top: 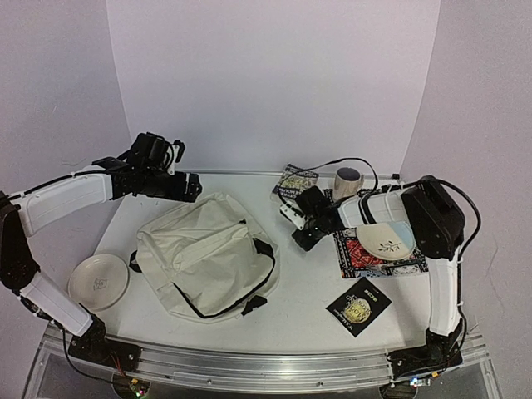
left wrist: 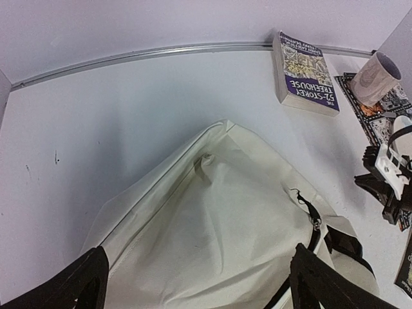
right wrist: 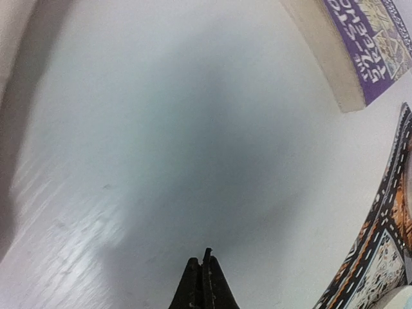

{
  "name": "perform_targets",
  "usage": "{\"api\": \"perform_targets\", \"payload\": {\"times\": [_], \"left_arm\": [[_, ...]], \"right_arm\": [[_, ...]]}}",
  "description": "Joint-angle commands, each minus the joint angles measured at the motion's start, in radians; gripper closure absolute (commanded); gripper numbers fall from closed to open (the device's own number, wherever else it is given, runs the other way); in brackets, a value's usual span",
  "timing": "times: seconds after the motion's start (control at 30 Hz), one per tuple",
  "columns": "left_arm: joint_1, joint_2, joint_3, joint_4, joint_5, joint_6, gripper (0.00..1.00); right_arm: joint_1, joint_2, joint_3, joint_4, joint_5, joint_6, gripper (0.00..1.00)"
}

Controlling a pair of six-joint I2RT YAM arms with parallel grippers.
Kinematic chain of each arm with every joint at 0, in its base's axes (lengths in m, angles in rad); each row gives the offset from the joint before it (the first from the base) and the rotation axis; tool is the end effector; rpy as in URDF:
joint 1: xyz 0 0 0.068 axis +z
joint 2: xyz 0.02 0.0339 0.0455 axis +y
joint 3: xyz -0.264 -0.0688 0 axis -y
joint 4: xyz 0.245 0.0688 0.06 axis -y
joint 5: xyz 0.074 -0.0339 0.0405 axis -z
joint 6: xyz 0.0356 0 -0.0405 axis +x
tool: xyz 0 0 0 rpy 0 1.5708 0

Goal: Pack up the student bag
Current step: Adjust the book at the corner of the board.

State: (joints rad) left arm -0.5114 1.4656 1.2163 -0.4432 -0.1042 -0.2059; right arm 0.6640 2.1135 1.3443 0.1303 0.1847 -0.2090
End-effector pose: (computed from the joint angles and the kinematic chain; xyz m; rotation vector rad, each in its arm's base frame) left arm 0.2885 -0.1576 0.3039 0.2907 2.2537 -0.2636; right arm 0.3676 0.2793 0.1473 -0.8354 2.0326 0.0509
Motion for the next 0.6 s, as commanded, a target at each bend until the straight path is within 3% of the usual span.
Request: {"api": "perform_targets", "payload": {"times": [0.0,0.27,0.43,0.57], "left_arm": [[0.005,-0.044,0.016,0.039,0.038,-0.015,0.01],[0.005,-0.068,0.0,0.031,0.021,-0.015,0.01],[0.005,-0.074,-0.006,0.022,0.014,-0.014,0.01],[0.005,-0.071,-0.007,0.017,0.019,-0.015,0.01]], "right_arm": [[-0.006,-0.08,0.002,0.005,0.031,0.021,0.92],[-0.014,0.098,0.278,0.017,0.138,-0.125,0.58],[-0.025,0.214,0.443,0.02,0.153,-0.212,0.45],[-0.038,0.283,0.539,0.02,0.135,-0.252,0.4]]}}
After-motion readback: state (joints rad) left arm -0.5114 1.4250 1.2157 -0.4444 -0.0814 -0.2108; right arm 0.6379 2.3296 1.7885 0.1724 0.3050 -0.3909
